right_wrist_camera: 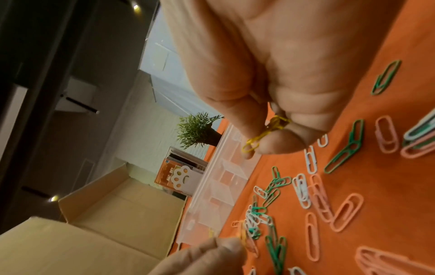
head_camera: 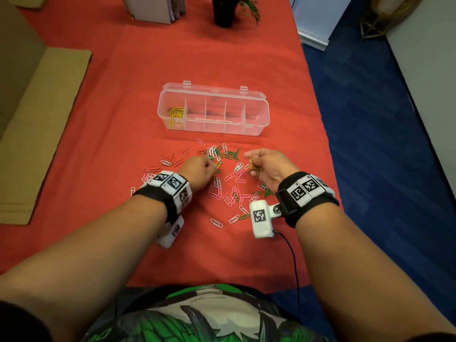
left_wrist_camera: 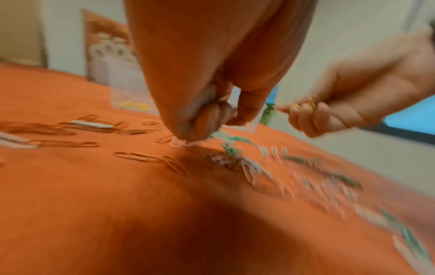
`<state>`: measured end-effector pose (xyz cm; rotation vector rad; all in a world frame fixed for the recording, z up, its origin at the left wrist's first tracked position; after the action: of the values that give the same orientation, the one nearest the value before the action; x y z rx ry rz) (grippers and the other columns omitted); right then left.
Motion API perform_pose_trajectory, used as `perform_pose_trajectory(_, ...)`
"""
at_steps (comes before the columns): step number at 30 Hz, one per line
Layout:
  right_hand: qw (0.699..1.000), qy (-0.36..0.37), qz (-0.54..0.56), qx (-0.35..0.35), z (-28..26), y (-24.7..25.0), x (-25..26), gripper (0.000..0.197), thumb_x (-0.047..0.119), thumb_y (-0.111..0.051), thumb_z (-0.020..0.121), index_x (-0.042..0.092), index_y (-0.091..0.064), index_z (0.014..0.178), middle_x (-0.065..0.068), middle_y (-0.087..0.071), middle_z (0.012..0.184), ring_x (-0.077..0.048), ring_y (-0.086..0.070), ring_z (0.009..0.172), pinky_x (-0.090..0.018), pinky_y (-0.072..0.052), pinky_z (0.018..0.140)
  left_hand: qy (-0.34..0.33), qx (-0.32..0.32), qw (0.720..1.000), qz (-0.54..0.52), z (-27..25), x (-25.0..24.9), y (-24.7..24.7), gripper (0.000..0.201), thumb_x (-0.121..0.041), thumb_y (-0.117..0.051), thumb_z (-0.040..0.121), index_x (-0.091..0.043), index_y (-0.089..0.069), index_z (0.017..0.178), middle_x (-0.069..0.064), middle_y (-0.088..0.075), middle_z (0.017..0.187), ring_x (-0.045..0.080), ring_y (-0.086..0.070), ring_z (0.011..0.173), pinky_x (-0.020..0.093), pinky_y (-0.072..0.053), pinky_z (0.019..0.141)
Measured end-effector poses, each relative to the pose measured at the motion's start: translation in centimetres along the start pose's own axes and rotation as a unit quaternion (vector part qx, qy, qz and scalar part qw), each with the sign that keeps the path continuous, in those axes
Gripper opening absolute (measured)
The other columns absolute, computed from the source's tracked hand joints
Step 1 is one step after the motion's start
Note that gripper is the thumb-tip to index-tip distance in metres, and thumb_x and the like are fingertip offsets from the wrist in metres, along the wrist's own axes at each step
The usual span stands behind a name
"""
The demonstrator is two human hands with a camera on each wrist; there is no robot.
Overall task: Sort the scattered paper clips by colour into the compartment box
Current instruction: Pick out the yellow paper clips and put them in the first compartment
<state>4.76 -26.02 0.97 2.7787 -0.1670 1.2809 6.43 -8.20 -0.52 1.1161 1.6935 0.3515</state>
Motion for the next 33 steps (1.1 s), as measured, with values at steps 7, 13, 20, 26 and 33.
perform_pose_trajectory(7,0.988,-0.024,0.121,0.095,-0.4,-3.8,1.9,0.024,0.003,-0.037,0.091,0.001,-0.059,0.083,-0.006,-0.046,0.070,-0.013,-0.046,0.060,-0.021,-0.043,0.052,0.074,0.147,0.773,-0.613,-2.5,1.1,4.0,0.009,-0.018,-0.037,0.056,-0.014,-0.043,0.051,0.001,-0.039,0.051,0.012,-0.029,0.042,0.018,-0.018,0.044)
perform_pose_trajectory(13,0.992,-0.012,0.061,0.111,0.1,-6.5,3.3,0.033,-0.005,-0.031,0.092,0.003,-0.062,0.086,-0.008,-0.054,0.085,-0.013,-0.051,0.072,-0.019,-0.048,0.058,0.180,0.077,0.732,-0.652,-1.9,3.4,5.8,0.022,-0.009,-0.035,0.078,-0.006,-0.056,0.074,0.009,-0.055,0.062,0.013,-0.049,0.041,0.015,-0.040,0.041)
perform_pose_trajectory(20,0.996,0.055,-0.067,-0.007,2.4,-8.2,4.7,0.042,-0.017,-0.035,0.085,0.012,-0.063,0.073,-0.016,-0.057,0.124,-0.014,-0.058,0.070,-0.025,-0.053,0.073,0.167,-0.020,0.712,-0.682,1.4,2.9,11.8,0.026,-0.015,-0.029,0.088,-0.009,-0.048,0.070,0.009,-0.052,0.077,0.021,-0.053,0.073,0.030,-0.049,0.072)
perform_pose_trajectory(26,0.989,0.067,-0.131,-0.032,3.5,-8.8,5.7,0.046,-0.017,-0.041,0.081,0.019,-0.067,0.073,-0.007,-0.058,0.116,-0.013,-0.064,0.075,-0.040,-0.053,0.093,0.138,-0.106,0.727,-0.664,3.3,0.9,14.9,0.026,-0.008,-0.037,0.081,-0.016,-0.032,0.056,-0.001,-0.032,0.050,0.012,-0.033,0.038,0.021,-0.038,0.047)
perform_pose_trajectory(33,0.939,0.198,-0.278,-0.048,3.2,-11.4,9.2,0.040,-0.009,-0.045,0.080,0.011,-0.071,0.103,-0.012,-0.070,0.105,-0.024,-0.065,0.092,-0.037,-0.054,0.088,0.151,-0.183,0.773,-0.588,2.3,3.1,14.5,0.015,-0.012,-0.048,0.066,-0.018,-0.037,0.058,-0.003,-0.034,0.050,0.010,-0.024,0.035,0.019,-0.019,0.040)
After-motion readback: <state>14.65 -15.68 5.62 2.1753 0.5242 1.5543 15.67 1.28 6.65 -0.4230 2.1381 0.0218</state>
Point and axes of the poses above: each hand's wrist, its own z-axis towards the middle knuckle, its own y-axis out of the back of the hand, x = y × z, the point moved 3 cm from there along z, towards the middle knuckle
